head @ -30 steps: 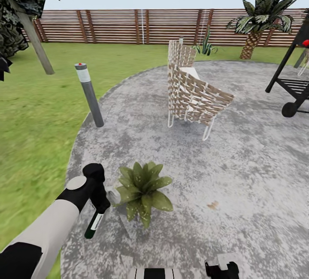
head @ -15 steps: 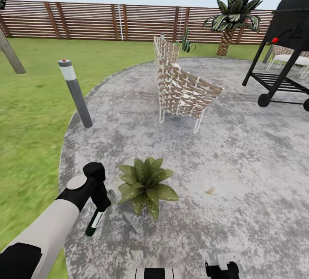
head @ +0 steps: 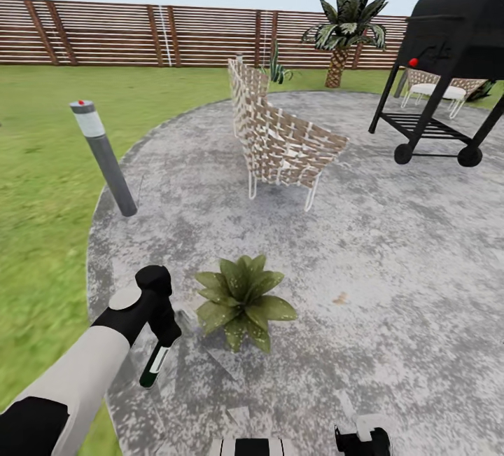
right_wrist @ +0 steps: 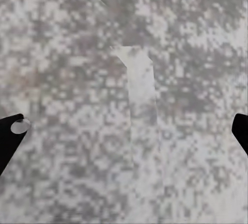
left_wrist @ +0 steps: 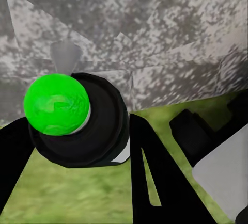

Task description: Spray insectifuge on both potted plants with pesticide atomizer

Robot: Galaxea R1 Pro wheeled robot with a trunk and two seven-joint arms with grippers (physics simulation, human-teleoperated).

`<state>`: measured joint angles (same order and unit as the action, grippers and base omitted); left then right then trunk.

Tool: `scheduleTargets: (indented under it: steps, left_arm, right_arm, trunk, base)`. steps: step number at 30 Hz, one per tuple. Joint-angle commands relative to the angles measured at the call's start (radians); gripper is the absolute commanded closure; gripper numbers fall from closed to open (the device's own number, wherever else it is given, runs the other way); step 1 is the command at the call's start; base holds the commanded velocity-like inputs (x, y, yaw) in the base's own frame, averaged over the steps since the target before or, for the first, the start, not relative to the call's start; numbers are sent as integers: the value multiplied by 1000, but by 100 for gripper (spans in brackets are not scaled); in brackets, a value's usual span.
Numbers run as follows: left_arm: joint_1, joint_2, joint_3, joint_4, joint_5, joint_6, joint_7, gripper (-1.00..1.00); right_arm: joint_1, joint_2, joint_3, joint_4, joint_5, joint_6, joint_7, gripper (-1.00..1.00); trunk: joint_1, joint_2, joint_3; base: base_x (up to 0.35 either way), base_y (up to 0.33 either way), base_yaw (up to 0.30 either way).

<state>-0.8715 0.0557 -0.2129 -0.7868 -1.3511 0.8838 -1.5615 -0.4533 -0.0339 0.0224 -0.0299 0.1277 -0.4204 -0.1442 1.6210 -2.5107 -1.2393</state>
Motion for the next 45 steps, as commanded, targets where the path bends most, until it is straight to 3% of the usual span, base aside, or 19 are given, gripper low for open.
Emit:
scheduleTargets:
  steps: [1,8,17,20,26,45]
  left_arm:
    - [0,1,-4,-2,-7,11,-9,100]
    - [23,-1,-11,4,-8,9,-9,100]
    - [55,-48,-10,0,-8,9,-9,100]
    - [55,-45,-6,-2,-12,9,-9,100]
    - [57,-2,-5,6,-14,9,-9,100]
    - [75,-10,-6,6,-13,9,-9,100]
  right_arm:
    - [-1,-1,2,2,11,-1,-9,-100]
    - [-1,0,2,2,12,-2,-9,-100]
    - [-1,0,2,2,11,-1,-9,-100]
    - [-1,0,2,2,12,-1,-9,-100]
    - [-1,0,2,2,12,-1,-9,-100]
    - [-1,0,1,1,10,-1,-9,-100]
  trunk:
    - [0,0,-1]
    - [0,0,-1]
    - [0,0,-1]
    - [0,0,-1]
    - [0,0,-1]
    - [0,0,0]
  base:
    - [186,304,-16]
    - [127,189,-3]
    - [3,3,-219]
    - [0,0,-298]
    - [-10,49,-299]
    - [41,306,-81]
